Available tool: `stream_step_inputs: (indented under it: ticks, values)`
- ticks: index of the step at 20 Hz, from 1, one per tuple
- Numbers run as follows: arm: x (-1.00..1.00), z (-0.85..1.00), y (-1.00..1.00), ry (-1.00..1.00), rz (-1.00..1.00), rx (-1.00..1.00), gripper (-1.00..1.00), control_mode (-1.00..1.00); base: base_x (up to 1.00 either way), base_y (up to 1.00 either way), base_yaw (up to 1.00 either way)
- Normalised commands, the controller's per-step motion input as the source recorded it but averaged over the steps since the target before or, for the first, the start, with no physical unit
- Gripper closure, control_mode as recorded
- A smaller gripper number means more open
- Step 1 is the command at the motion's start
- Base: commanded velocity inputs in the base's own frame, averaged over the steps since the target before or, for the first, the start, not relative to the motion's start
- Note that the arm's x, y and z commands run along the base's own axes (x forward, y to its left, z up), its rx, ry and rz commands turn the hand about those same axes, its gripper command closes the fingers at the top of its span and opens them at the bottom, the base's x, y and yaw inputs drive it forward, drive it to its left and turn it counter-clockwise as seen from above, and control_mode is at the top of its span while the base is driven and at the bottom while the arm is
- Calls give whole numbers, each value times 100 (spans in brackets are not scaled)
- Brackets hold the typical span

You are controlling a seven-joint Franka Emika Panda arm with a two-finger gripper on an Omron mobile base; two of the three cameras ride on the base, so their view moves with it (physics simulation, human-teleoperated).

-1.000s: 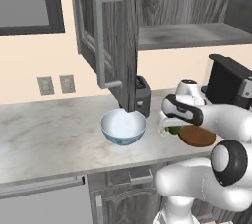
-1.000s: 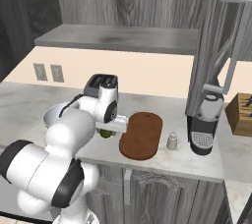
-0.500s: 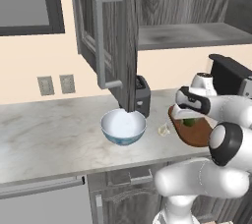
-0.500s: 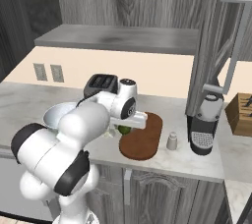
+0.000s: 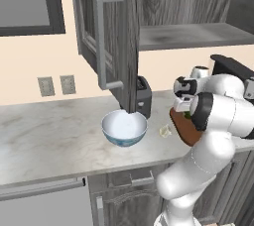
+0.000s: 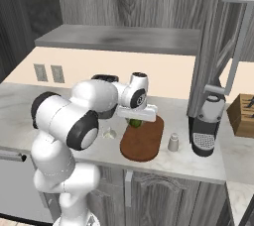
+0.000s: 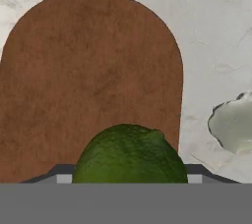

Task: Open the cabinet. Place the bowl and condiment on the counter. Then place the lime and garlic on the cutting board.

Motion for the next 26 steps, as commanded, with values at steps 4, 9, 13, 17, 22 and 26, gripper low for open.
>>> stream_step_inputs:
  ticks: [4, 9, 13, 17, 22, 26]
  values:
    - [42, -25, -20, 0, 0, -5, -100, -100, 0, 0, 0]
    - [13, -14, -2, 0, 0, -7, -100, -100, 0, 0, 0]
    - [-4, -1, 3, -3, 0, -8, -100, -100, 0, 0, 0]
    - [-30, 0, 52, -6, 0, -8, -100, -100, 0, 0, 0]
    - [-54, 22, 93, -16, 5, -13, -100, -100, 0, 0, 0]
    - [-59, 10, 97, -6, 8, -7, -100, -100, 0, 0, 0]
